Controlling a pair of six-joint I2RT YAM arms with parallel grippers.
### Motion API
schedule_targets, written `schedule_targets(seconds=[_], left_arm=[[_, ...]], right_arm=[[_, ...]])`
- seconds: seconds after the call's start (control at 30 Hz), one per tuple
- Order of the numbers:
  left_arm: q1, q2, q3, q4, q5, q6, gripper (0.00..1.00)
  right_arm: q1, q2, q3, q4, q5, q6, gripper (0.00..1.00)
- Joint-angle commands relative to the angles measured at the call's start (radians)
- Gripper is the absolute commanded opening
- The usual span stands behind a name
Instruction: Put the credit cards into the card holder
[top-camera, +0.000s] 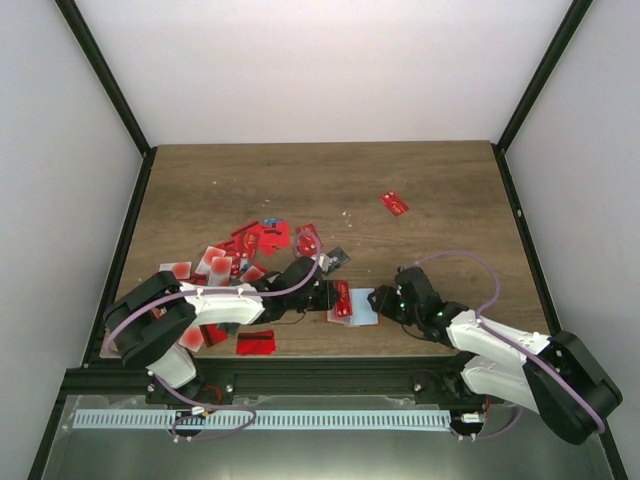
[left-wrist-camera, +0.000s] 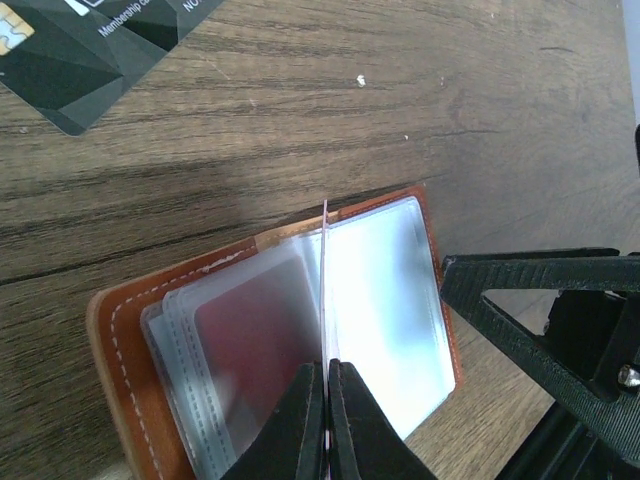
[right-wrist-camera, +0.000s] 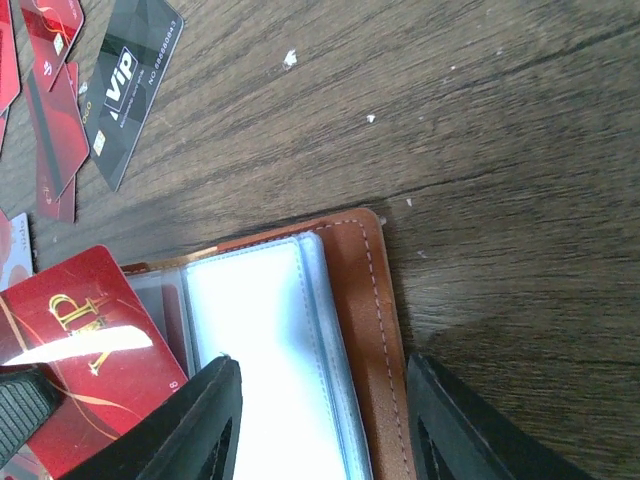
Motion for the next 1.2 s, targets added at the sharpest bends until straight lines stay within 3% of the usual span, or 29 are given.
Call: schedule_targets(seconds=[0.0,0.47,0.97,1.17], left_arm=[[0.003,0.025,0.011,0.038,0.037,-0.014,0.04],[0.045,0.034,-0.063,0.181,0.123,-0.122,0.04],[0.046,0.005,-0.143,0.24,0.038,-0.206,0.04],[0.044,0.059,-0.124,0.304,0.109,-0.213,0.04]], right_arm=[[-0.004,0.015,-0.037,0.001,-0.033,0.005,0.47],[-0.003,0.017,-0.044,0.007,-0.037,0.012,0.46],[-0.004,-0.008,-0.064,0.011,-0.039,0.033,0.46],[-0.004,0.001,-0.063,0.021,-0.044,0.035,0.46]])
